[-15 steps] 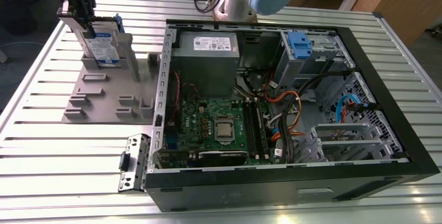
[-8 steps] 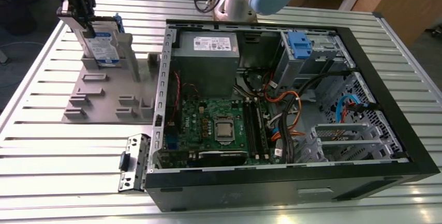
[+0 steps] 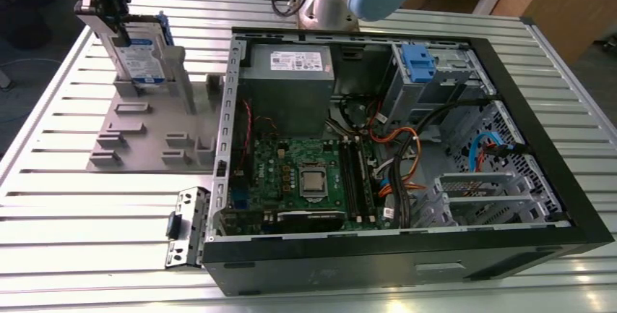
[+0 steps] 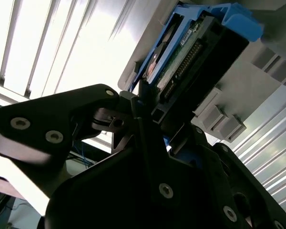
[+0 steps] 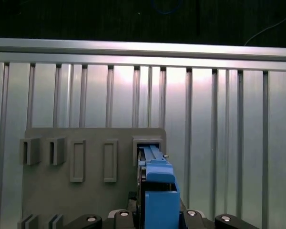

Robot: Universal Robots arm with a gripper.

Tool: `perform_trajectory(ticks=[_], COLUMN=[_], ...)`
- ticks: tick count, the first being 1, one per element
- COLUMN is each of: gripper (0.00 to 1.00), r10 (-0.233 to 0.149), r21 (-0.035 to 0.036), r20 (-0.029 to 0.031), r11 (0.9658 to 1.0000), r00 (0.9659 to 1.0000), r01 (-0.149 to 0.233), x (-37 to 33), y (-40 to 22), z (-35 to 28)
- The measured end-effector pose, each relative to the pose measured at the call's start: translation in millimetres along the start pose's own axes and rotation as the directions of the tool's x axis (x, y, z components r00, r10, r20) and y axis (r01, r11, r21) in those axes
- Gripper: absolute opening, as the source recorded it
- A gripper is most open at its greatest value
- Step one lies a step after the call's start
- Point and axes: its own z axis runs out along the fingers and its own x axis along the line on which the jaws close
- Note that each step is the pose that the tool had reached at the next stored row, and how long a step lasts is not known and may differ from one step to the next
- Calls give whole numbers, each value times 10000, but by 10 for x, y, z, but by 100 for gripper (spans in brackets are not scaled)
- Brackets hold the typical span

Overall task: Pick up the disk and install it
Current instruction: 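Pick up the disk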

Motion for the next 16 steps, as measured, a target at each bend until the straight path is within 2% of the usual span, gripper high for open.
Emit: perform_trajectory(ticks=[13,16], gripper=[36,36], r10=[0,0], r21=[0,0], r20=[0,0], r11=[10000,10000], r00=[10000,10000], r01=[0,0], x=[-2,-4], y=[2,3], z=[-116,-182])
